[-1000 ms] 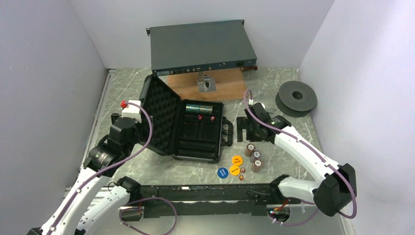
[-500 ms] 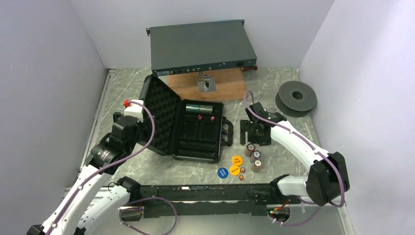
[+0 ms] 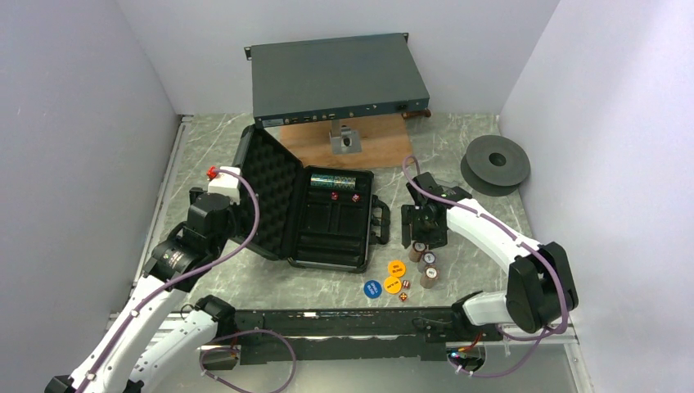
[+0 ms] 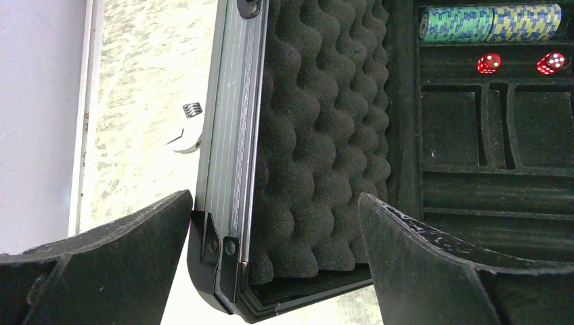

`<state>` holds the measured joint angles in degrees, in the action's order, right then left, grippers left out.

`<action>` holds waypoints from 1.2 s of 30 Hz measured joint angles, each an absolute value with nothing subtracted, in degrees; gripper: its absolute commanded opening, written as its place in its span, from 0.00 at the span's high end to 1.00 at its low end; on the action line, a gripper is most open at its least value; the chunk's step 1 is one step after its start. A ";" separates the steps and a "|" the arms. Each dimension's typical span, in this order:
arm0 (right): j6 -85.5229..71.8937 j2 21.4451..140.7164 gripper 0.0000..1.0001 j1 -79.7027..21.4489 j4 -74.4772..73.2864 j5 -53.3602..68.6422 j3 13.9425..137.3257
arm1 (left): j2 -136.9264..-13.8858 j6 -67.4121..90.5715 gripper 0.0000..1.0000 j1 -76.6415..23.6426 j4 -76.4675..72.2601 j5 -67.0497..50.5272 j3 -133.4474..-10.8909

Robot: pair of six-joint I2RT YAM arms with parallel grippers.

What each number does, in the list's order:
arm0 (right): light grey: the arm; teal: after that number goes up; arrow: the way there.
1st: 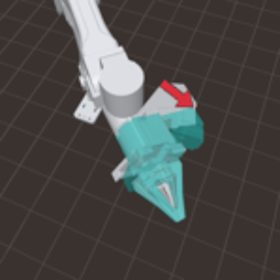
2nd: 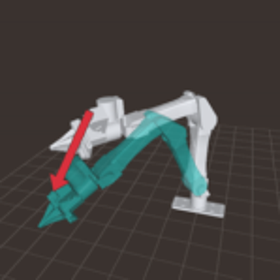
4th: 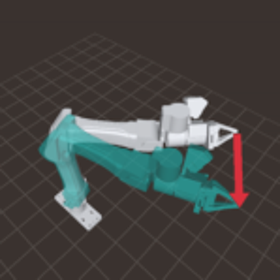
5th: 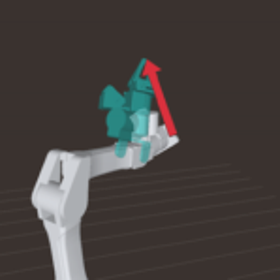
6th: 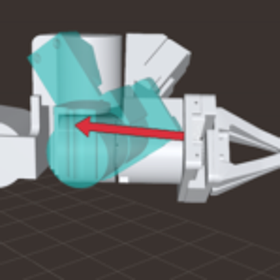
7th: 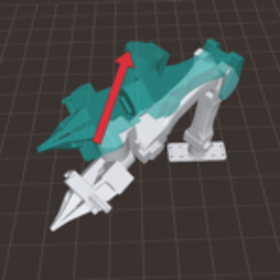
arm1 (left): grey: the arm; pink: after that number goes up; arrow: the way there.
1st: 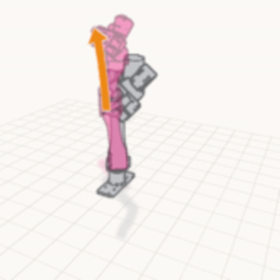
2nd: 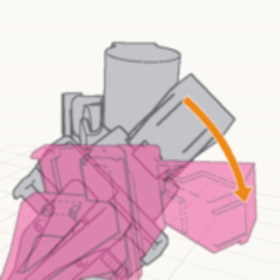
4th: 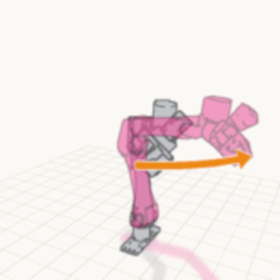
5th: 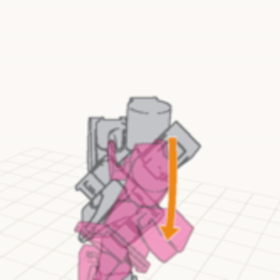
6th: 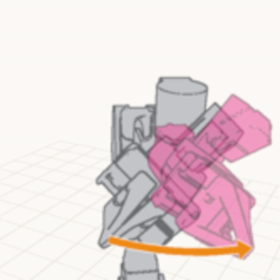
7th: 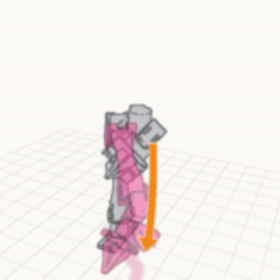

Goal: Pack up texas hold em set

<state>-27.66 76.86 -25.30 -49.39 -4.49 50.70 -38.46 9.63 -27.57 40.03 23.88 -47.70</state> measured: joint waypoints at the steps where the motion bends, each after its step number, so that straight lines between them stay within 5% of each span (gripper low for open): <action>1: -27.66 76.88 0.37 -25.30 -49.34 -4.38 50.70 | -38.46 9.61 0.02 -27.57 40.03 23.86 -47.70; 9: -27.53 76.90 0.53 -25.30 -49.23 -4.16 50.70 | -38.46 9.47 0.02 -27.57 40.03 23.83 -47.70; 17: -27.38 77.10 0.84 -25.26 -49.30 -4.19 50.76 | -37.93 9.45 0.02 -27.57 39.94 23.24 -47.70; 36: -26.92 81.54 0.96 -25.32 -54.52 -4.45 69.76 | -35.97 5.21 0.00 -26.81 34.20 11.97 -46.92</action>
